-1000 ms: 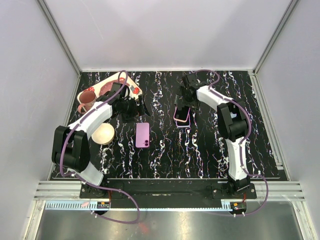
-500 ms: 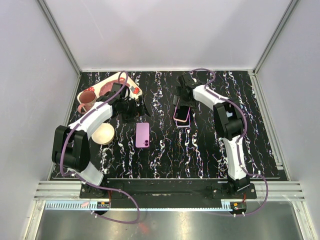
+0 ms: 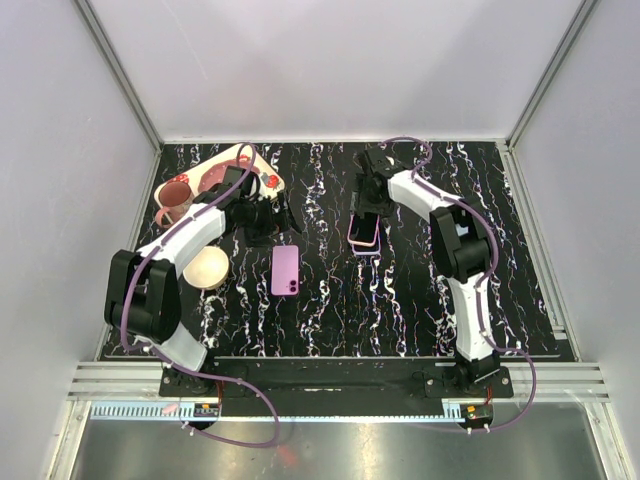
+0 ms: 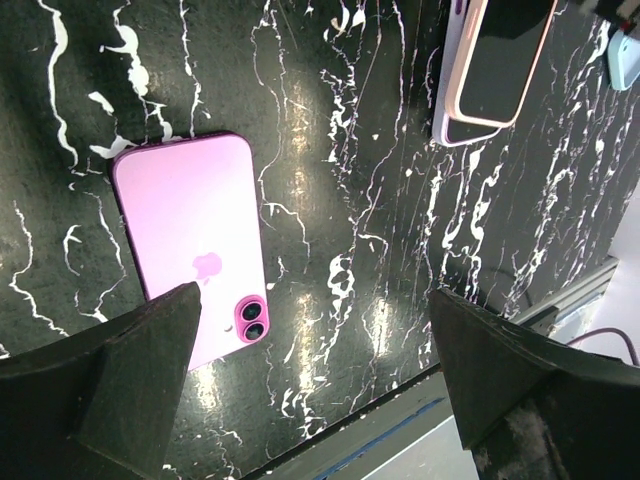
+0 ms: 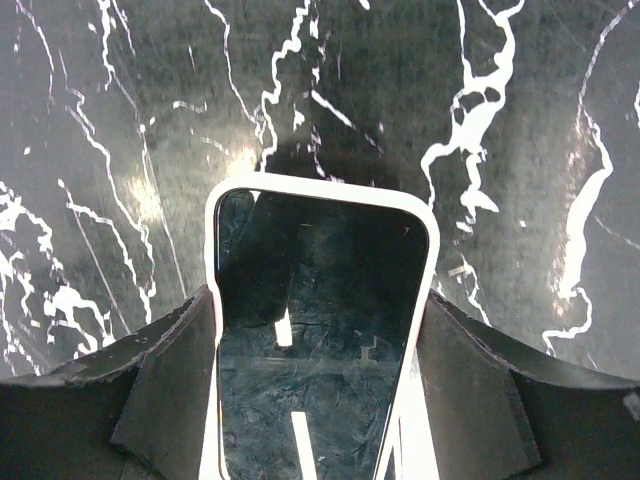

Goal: Take the phone out of the phone case
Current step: Pick up the phone at the center of the board.

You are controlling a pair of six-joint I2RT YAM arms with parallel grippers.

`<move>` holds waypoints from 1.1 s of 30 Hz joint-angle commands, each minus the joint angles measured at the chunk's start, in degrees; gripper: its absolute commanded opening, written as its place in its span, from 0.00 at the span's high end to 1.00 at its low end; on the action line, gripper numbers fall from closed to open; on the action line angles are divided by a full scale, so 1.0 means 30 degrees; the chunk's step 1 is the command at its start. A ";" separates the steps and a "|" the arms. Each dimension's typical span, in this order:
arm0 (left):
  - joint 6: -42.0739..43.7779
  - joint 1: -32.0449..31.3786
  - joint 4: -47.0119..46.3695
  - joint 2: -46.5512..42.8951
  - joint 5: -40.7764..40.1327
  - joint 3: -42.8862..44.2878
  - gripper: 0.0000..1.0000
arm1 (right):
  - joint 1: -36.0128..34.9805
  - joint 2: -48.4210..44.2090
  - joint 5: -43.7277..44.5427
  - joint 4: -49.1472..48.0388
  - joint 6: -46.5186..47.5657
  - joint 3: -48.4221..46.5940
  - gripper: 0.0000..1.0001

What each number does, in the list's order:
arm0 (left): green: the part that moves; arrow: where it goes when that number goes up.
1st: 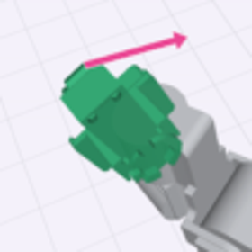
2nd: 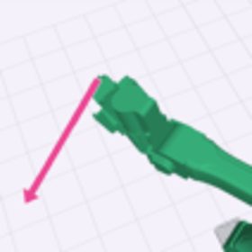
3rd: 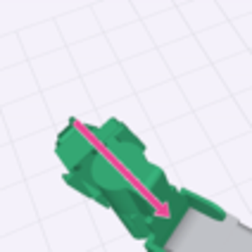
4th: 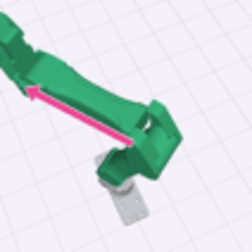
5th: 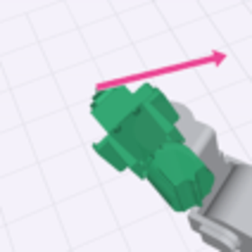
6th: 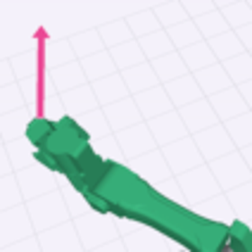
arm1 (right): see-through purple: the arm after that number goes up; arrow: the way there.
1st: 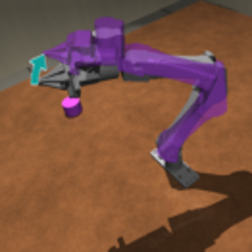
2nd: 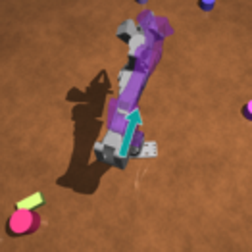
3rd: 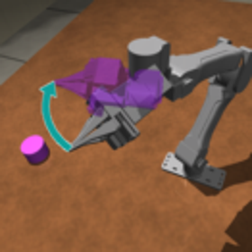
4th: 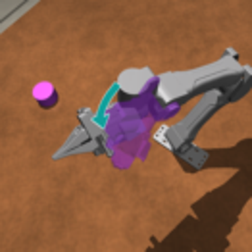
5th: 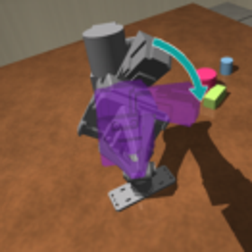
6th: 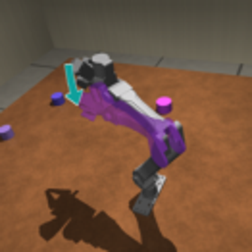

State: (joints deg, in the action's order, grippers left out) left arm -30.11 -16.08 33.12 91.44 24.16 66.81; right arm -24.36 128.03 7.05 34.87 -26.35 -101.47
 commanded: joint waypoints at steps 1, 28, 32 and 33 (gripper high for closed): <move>-0.1180 -0.0032 -0.1838 0.0019 0.1199 0.0320 0.01 | -0.0113 -0.3006 -0.0531 -0.0461 -0.0182 0.0570 0.57; -0.5960 -0.3575 -1.1921 0.4059 0.5540 -0.0297 0.18 | -0.0552 -0.8251 -0.6802 -0.4885 -0.4458 0.6049 0.62; -0.6398 -0.3899 -1.2124 0.4530 0.5335 0.0231 0.24 | -0.0757 -0.8427 -0.6803 -0.4944 -0.4518 0.6255 0.63; -0.6487 -0.3928 -1.2212 0.4588 0.5334 0.0405 0.26 | -0.0815 -0.8428 -0.6803 -0.4945 -0.4518 0.6342 0.63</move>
State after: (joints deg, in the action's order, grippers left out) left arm -47.77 -27.03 1.41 104.73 40.10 64.29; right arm -25.61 107.28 -11.31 23.81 -38.39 -82.41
